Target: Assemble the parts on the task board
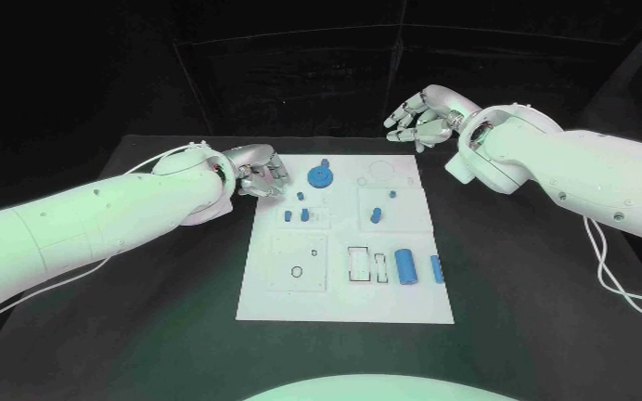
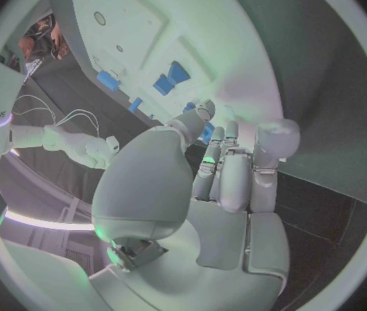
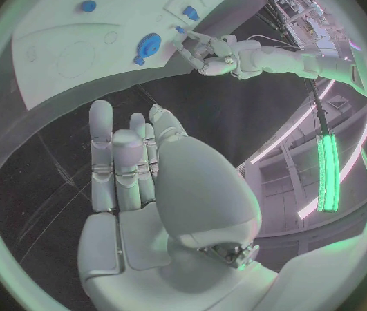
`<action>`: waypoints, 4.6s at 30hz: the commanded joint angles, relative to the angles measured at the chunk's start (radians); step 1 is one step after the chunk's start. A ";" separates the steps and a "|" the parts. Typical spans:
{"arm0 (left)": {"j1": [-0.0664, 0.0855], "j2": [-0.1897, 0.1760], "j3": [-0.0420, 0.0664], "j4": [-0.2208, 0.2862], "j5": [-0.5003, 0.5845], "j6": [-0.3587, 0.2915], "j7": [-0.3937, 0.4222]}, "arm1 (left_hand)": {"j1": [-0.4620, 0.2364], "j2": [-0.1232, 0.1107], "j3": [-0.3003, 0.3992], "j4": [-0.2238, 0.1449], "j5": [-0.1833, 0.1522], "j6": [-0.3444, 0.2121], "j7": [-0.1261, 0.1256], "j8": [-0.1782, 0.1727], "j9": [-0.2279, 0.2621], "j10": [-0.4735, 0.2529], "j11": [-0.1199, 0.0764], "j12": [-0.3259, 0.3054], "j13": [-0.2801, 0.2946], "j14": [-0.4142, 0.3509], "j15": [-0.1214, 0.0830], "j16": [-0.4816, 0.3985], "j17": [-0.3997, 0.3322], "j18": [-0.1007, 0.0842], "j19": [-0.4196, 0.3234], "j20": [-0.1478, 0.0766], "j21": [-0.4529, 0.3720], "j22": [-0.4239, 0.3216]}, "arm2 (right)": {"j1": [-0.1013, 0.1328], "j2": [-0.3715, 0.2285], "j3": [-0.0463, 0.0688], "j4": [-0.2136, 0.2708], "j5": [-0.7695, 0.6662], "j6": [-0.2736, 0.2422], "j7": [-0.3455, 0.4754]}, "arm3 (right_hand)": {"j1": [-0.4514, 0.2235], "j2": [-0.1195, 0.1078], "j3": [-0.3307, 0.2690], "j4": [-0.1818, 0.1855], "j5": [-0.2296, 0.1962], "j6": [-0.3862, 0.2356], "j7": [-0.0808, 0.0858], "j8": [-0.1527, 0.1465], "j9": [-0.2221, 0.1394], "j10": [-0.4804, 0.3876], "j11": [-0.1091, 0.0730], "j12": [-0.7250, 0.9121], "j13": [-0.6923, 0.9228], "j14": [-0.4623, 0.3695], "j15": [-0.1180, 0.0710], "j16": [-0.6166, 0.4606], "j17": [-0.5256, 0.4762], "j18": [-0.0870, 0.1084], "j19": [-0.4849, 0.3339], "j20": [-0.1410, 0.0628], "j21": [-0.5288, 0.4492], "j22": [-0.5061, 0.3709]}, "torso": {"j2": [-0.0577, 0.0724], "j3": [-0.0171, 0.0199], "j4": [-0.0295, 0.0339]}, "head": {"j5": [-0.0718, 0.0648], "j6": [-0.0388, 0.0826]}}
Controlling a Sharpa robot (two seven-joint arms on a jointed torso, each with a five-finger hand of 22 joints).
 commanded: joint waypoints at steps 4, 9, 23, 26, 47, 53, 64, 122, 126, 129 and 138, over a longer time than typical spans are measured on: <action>0.003 -0.056 0.001 0.025 0.498 -0.126 0.205 | 0.000 0.034 0.028 0.009 0.001 0.065 0.008 0.036 0.011 0.053 0.001 0.036 0.004 0.004 0.007 -0.026 -0.049 0.022 -0.040 0.005 -0.083 -0.075 | -0.012 -0.037 -0.009 0.035 -0.295 0.088 -0.040 | 0.027 -0.025 0.072 -0.009 -0.026 0.052 -0.006 -0.002 -0.003 0.074 -0.005 -0.146 -0.128 0.025 -0.004 0.012 0.016 0.000 0.045 -0.004 0.043 0.064 | 0.001 0.0008 -0.0017 | -0.025 0.015; 0.003 -0.097 0.001 0.078 0.960 -0.143 0.403 | -0.005 0.048 0.030 0.018 0.001 0.088 -0.005 0.055 0.013 0.098 -0.017 0.082 0.015 -0.056 -0.004 -0.099 -0.195 0.048 -0.109 -0.002 -0.218 -0.191 | -0.024 -0.074 -0.045 0.088 -0.431 0.069 -0.053 | 0.017 -0.053 0.117 -0.007 -0.040 0.064 -0.008 -0.023 -0.005 0.090 -0.002 -0.224 -0.190 0.028 -0.002 0.013 0.017 -0.003 0.049 -0.003 0.052 0.075 | 0.001 -0.0005 -0.0020 | -0.046 0.025; -0.001 -0.130 0.000 0.189 1.198 -0.080 0.518 | -0.010 0.052 0.007 0.022 0.001 0.095 -0.013 0.071 0.013 0.109 -0.027 0.131 0.030 -0.094 -0.010 -0.134 -0.268 0.059 -0.151 -0.009 -0.301 -0.259 | -0.084 -0.068 -0.064 0.126 -0.590 0.109 -0.106 | -0.046 -0.127 0.140 0.022 -0.108 0.007 0.006 -0.104 -0.005 0.022 0.027 -0.330 -0.296 0.030 0.020 0.021 0.023 -0.004 0.050 0.019 0.055 0.082 | 0.003 0.0016 0.0014 | -0.068 0.034; -0.001 -0.134 0.000 0.198 1.202 -0.079 0.521 | -0.008 0.053 0.007 0.021 0.001 0.095 -0.013 0.072 0.013 0.109 -0.027 0.134 0.031 -0.096 -0.011 -0.135 -0.270 0.059 -0.151 -0.009 -0.303 -0.259 | -0.094 -0.060 -0.065 0.124 -0.600 0.108 -0.108 | -0.044 -0.124 0.143 0.020 -0.112 0.008 0.008 -0.107 -0.004 0.022 0.028 -0.332 -0.301 0.033 0.021 0.029 0.032 -0.006 0.056 0.019 0.061 0.092 | 0.002 0.0008 0.0002 | -0.066 0.033; -0.003 -0.137 0.000 0.201 1.206 -0.067 0.508 | -0.008 0.055 0.003 0.020 0.001 0.098 -0.013 0.076 0.014 0.110 -0.028 0.143 0.034 -0.100 -0.011 -0.138 -0.277 0.059 -0.153 -0.010 -0.306 -0.261 | -0.107 -0.017 -0.065 0.089 -0.615 0.062 -0.119 | -0.020 -0.100 0.246 0.012 -0.145 0.038 0.022 -0.132 -0.002 0.059 0.036 -0.346 -0.369 0.043 0.027 0.085 0.079 -0.016 0.091 0.024 0.116 0.167 | 0.002 0.0018 -0.0018 | -0.062 0.025; -0.003 -0.138 0.000 0.199 1.206 -0.064 0.500 | -0.008 0.055 0.002 0.021 0.001 0.098 -0.013 0.076 0.014 0.109 -0.028 0.144 0.034 -0.100 -0.011 -0.139 -0.280 0.059 -0.153 -0.010 -0.307 -0.262 | -0.107 -0.012 -0.065 0.085 -0.613 0.054 -0.117 | -0.023 -0.100 0.295 0.014 -0.158 0.055 0.021 -0.134 -0.001 0.075 0.034 -0.347 -0.381 0.044 0.025 0.098 0.090 -0.018 0.096 0.023 0.128 0.183 | 0.003 0.0018 -0.0016 | -0.063 0.024; -0.003 -0.138 0.000 0.199 1.206 -0.062 0.492 | -0.008 0.055 0.002 0.021 0.001 0.098 -0.013 0.076 0.014 0.109 -0.028 0.144 0.034 -0.100 -0.011 -0.139 -0.280 0.059 -0.153 -0.010 -0.307 -0.262 | -0.107 -0.002 -0.065 0.073 -0.610 0.124 -0.130 | -0.020 -0.094 0.429 -0.014 -0.225 0.134 0.001 -0.114 0.005 0.154 0.012 -0.343 -0.380 0.056 0.009 0.157 0.147 -0.032 0.132 0.010 0.189 0.274 | 0.002 0.0011 -0.0013 | -0.065 0.018; -0.003 -0.137 0.000 0.189 1.206 -0.053 0.460 | -0.006 0.056 -0.004 0.018 0.002 0.085 -0.009 0.075 0.010 0.091 -0.024 0.155 0.036 -0.112 -0.009 -0.148 -0.302 0.058 -0.157 -0.009 -0.317 -0.267 | -0.107 0.009 -0.065 0.090 -0.642 0.019 -0.169 | -0.120 -0.126 0.599 -0.122 -0.247 0.199 -0.010 -0.113 0.011 0.223 0.000 -0.385 -0.375 0.054 0.001 0.192 0.156 -0.042 0.146 0.003 0.248 0.349 | 0.000 0.0011 -0.0020 | -0.070 0.008; -0.003 -0.137 0.000 0.187 1.206 -0.053 0.459 | -0.006 0.056 -0.004 0.018 0.002 0.085 -0.009 0.075 0.010 0.091 -0.024 0.155 0.036 -0.112 -0.009 -0.148 -0.302 0.058 -0.157 -0.009 -0.317 -0.267 | -0.107 -0.007 -0.064 0.112 -0.640 0.005 -0.173 | -0.125 -0.128 0.598 -0.122 -0.251 0.200 -0.010 -0.113 0.011 0.224 0.000 -0.386 -0.375 0.054 0.001 0.191 0.154 -0.042 0.146 0.002 0.249 0.350 | 0.001 0.0006 -0.0024 | -0.071 0.010; -0.003 -0.137 0.000 0.185 1.206 -0.052 0.458 | -0.006 0.056 -0.004 0.018 0.002 0.085 -0.009 0.075 0.010 0.091 -0.024 0.155 0.036 -0.112 -0.009 -0.148 -0.302 0.058 -0.157 -0.009 -0.317 -0.267 | -0.107 -0.022 -0.064 0.131 -0.639 -0.008 -0.175 | -0.127 -0.129 0.598 -0.123 -0.252 0.200 -0.011 -0.114 0.011 0.224 0.000 -0.387 -0.376 0.054 0.000 0.191 0.154 -0.042 0.146 0.002 0.249 0.350 | 0.001 0.0008 -0.0029 | -0.072 0.011; -0.003 -0.139 0.000 0.182 1.206 -0.051 0.456 | -0.006 0.056 -0.004 0.018 0.002 0.085 -0.009 0.075 0.010 0.091 -0.024 0.155 0.036 -0.112 -0.009 -0.148 -0.302 0.058 -0.157 -0.009 -0.317 -0.267 | -0.104 -0.090 -0.061 0.226 -0.611 -0.025 -0.186 | -0.130 -0.130 0.597 -0.123 -0.255 0.201 -0.011 -0.114 0.010 0.224 -0.001 -0.387 -0.376 0.054 0.000 0.192 0.154 -0.042 0.147 0.002 0.250 0.352 | 0.000 -0.0005 -0.0019 | -0.070 0.011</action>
